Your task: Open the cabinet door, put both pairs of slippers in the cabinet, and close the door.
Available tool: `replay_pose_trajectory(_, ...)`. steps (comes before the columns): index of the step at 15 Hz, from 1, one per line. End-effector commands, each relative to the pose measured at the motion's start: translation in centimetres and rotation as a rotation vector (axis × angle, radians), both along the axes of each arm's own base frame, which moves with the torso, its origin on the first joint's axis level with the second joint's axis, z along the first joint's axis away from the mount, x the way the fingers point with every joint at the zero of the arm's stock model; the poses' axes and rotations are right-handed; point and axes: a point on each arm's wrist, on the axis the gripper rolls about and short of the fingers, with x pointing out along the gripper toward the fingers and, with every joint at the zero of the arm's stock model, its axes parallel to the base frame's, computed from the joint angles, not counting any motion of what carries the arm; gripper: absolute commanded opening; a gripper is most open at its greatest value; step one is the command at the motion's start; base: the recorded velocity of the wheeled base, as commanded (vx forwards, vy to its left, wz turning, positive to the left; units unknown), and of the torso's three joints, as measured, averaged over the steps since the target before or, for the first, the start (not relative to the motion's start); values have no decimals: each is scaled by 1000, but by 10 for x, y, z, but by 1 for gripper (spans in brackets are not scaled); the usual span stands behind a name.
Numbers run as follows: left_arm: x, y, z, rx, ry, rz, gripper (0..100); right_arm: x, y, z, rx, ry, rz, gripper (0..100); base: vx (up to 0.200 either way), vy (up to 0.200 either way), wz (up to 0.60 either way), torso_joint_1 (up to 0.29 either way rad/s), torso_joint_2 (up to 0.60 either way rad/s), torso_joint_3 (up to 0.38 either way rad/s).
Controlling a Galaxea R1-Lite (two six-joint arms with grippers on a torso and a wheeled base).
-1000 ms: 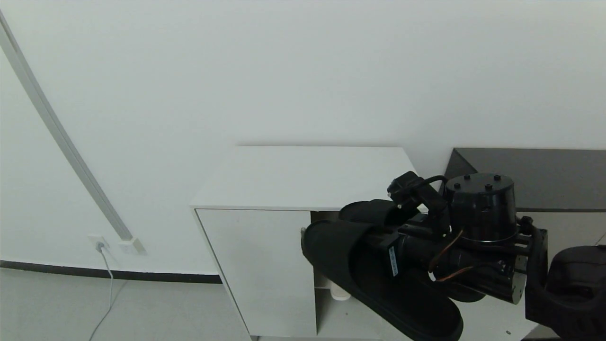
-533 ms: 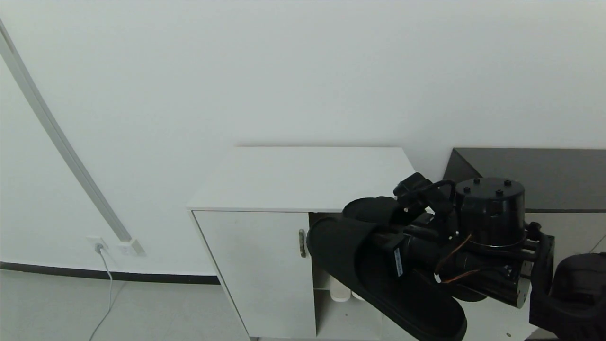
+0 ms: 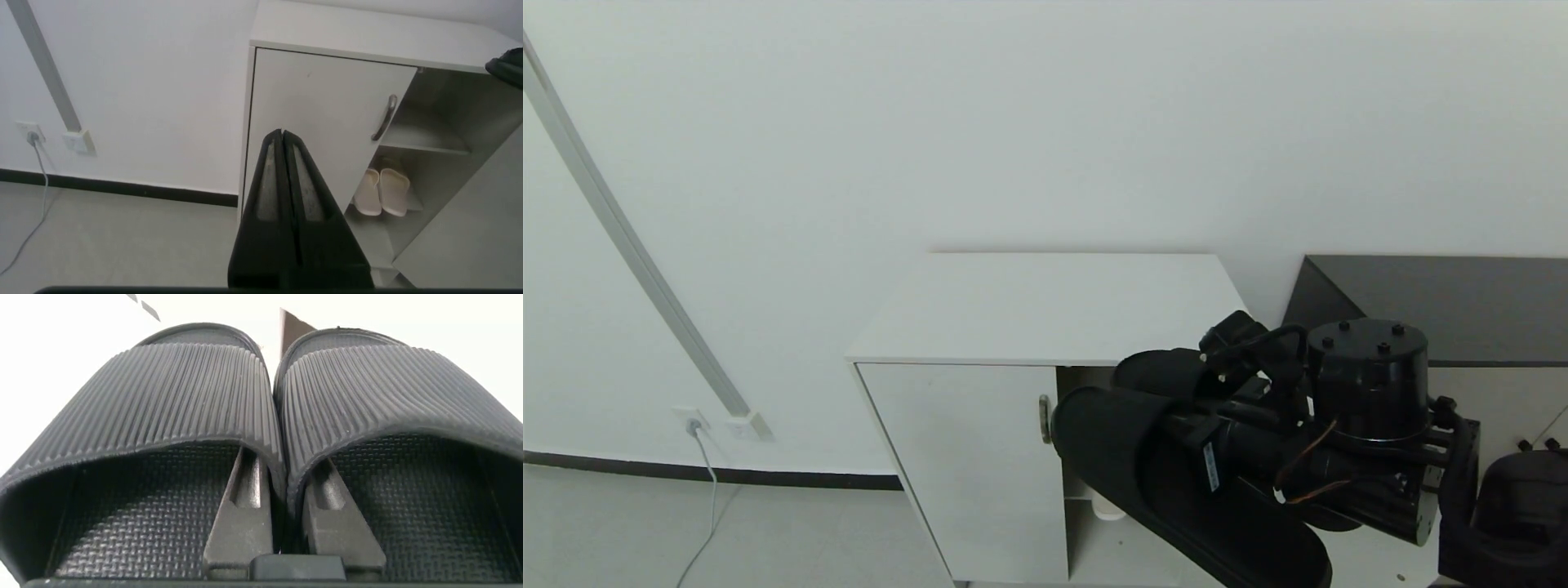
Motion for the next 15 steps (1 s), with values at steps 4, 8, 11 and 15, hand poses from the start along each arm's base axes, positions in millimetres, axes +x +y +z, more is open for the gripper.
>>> replay_pose_trajectory(4, 0, 0, 0, -2, 3, 0, 0, 0, 1, -4, -9, 9, 4, 0, 0, 0, 0, -167, 389, 215)
replay_pose_trajectory(8, 0, 0, 0, -2, 1, 0, 0, -1, 2, -5, -12, 12, 7, 0, 0, 0, 0, -228, 551, 312)
replay_pose_trajectory(11, 0, 0, 0, -2, 3, 0, 0, -7, 5, -8, -14, 13, 28, 0, 0, 0, 0, -212, 543, 318)
replay_pose_trajectory(15, 0, 0, 0, -2, 3, 0, 0, -6, 5, -10, -21, 12, 30, 0, 0, 0, 0, -193, 511, 322)
